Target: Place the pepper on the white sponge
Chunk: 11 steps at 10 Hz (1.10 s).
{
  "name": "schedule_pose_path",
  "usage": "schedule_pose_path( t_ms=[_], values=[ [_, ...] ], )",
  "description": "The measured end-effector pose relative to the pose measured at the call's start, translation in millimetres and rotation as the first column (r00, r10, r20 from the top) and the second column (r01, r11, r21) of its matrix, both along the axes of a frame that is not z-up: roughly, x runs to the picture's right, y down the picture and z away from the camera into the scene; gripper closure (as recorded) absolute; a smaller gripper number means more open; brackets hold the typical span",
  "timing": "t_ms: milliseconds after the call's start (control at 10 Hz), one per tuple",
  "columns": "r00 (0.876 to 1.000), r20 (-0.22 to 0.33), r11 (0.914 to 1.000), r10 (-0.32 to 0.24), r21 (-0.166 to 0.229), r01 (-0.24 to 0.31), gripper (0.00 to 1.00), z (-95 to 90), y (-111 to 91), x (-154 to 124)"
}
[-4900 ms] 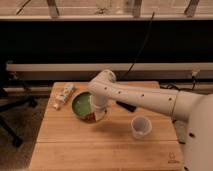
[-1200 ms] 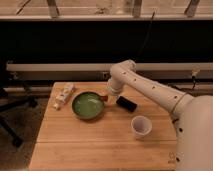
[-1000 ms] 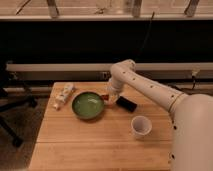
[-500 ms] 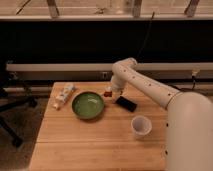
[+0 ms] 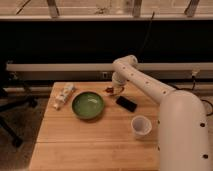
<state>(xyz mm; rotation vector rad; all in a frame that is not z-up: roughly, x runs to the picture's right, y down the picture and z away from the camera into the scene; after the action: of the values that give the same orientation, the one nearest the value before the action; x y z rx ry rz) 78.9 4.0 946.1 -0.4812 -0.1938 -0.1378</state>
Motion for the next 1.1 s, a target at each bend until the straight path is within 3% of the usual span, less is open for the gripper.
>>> schedule_pose_path(
  t_ms=[600, 1100],
  values=[
    [1.000, -0.027, 0.9997, 0.015, 0.019, -0.014, 0.99, 17.9, -18.8, 7.0],
    [1.000, -0.031, 0.9998, 0.005, 0.020, -0.004, 0.48, 25.7, -23.3, 0.9]
  ],
)
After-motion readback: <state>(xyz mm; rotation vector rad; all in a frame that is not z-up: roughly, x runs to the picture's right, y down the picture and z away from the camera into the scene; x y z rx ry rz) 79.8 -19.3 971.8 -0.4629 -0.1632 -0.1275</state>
